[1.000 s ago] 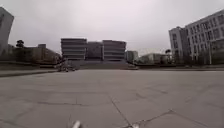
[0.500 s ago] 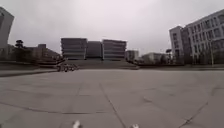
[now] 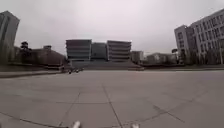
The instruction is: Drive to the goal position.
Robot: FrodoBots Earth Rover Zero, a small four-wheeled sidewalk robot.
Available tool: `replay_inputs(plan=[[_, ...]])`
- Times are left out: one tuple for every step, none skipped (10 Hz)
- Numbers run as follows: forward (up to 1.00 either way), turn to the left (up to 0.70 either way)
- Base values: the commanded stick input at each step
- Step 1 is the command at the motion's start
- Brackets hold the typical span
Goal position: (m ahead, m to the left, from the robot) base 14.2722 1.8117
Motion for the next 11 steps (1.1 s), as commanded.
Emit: replay_inputs(plan=[[0.70, 0.00], [0.70, 0.00], [0.70, 0.00], [0.70, 0.00], [0.70, 0.00], [0.70, 0.00], [0.70, 0.00], [0.70, 0.00], [0.70, 0.00], [0.70, 0.00], [0.70, 0.00]])
